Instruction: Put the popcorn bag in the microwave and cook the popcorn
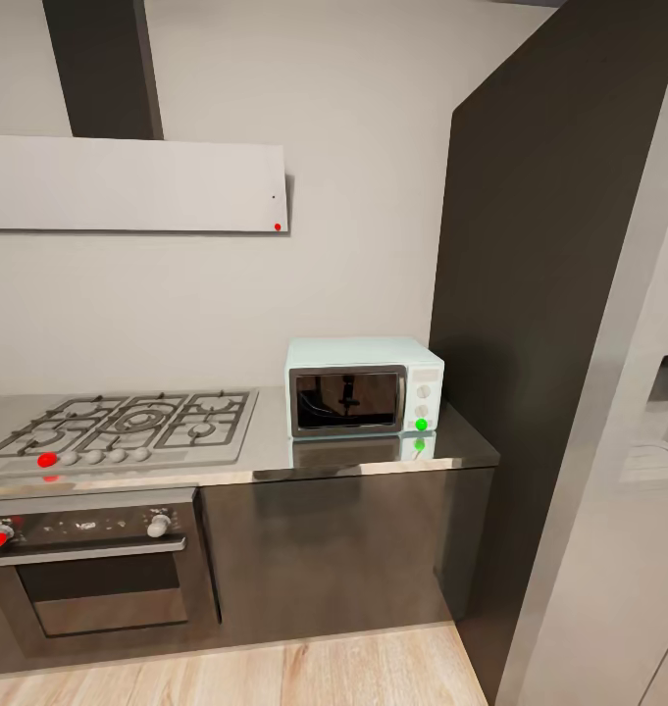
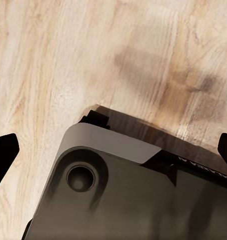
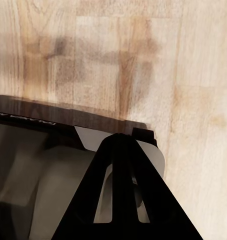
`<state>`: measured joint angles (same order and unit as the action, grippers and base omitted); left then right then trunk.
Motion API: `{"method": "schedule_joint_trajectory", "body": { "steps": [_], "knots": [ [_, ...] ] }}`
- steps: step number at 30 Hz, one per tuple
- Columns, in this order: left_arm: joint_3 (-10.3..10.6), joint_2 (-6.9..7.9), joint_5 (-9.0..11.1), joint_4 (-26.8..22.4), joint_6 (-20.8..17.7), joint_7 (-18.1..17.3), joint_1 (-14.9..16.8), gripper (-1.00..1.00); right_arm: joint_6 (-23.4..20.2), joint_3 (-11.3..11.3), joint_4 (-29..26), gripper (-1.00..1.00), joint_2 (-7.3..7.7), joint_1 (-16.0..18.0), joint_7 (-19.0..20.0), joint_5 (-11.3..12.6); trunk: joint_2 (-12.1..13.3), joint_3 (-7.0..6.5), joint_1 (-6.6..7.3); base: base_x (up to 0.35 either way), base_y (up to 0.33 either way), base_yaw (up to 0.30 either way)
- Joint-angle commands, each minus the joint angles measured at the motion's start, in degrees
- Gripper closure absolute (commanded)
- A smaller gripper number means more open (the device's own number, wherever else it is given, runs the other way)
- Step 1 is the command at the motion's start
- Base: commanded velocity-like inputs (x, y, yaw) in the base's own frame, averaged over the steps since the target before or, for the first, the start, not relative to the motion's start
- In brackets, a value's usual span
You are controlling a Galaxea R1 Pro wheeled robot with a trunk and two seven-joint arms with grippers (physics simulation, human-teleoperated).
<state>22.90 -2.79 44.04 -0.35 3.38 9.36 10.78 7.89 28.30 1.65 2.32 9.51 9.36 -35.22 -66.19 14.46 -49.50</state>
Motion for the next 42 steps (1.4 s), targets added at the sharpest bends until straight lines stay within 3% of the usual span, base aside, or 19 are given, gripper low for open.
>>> {"method": "schedule_joint_trajectory", "body": {
  "steps": [1,42],
  "knots": [
    [0.48,-0.02,0.43,-0.01,0.13,0.22,0.03,-1.0,0.28,0.44,0.16,1.0,0.05,0.07,0.11,-0.29,-0.05,0.07,0.0,0.0,0.0,0.0],
    [0.48,-0.02,0.43,-0.01,0.13,0.22,0.03,-1.0,0.28,0.44,0.19,1.0,0.05,0.07,0.13,-0.29,-0.05,0.07,0.0,0.0,0.0,0.0]
  ]
}}
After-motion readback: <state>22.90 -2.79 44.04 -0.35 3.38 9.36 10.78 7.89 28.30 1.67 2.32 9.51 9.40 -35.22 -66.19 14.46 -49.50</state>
